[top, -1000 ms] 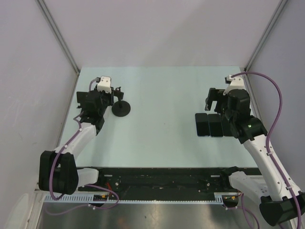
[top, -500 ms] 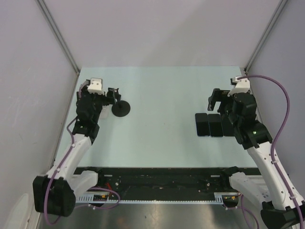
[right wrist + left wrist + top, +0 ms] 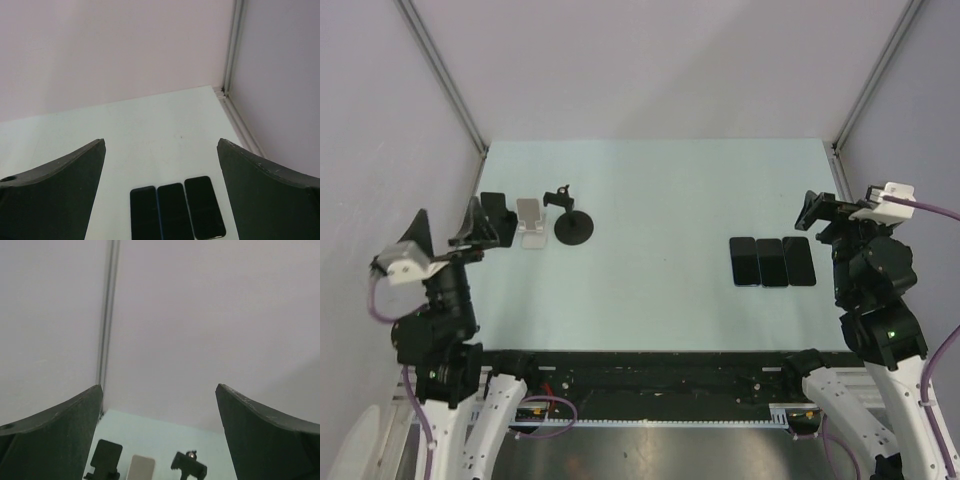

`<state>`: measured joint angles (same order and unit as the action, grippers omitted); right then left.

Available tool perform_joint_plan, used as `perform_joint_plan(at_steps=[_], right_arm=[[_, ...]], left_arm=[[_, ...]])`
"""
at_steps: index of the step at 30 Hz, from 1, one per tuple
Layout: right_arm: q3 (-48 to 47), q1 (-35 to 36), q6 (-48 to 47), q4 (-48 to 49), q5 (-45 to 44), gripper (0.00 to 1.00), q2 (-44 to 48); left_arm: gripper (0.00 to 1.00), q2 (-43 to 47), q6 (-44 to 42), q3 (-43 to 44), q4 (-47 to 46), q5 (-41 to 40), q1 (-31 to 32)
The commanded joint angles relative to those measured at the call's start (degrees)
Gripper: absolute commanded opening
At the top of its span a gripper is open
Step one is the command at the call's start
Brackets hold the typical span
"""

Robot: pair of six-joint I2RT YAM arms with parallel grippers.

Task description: Remove the phone from the phone stand

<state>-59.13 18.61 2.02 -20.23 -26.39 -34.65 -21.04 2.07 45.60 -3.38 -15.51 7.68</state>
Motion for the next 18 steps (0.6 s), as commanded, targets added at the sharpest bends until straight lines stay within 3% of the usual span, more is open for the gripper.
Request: perform_joint_plan(at_steps=[1, 9, 18], right_arm=[[-0.46, 0.29, -4.12, 4.75, -6.65, 1.0, 1.08], [-0.46, 0.29, -7.99, 9.15, -9.38, 1.0, 2.66], [-0.46, 0.29, -7.38, 10.03, -9.56, 1.0, 2.49]], left_arm=[[1.0, 6.08, -0.74, 2.12, 2.94, -9.43, -0.56], [1.0, 16.8, -2.69, -0.68, 4.26, -14.2, -0.56], [1.0, 20.6, -2.42, -3.5, 4.34, -14.38, -0.56]])
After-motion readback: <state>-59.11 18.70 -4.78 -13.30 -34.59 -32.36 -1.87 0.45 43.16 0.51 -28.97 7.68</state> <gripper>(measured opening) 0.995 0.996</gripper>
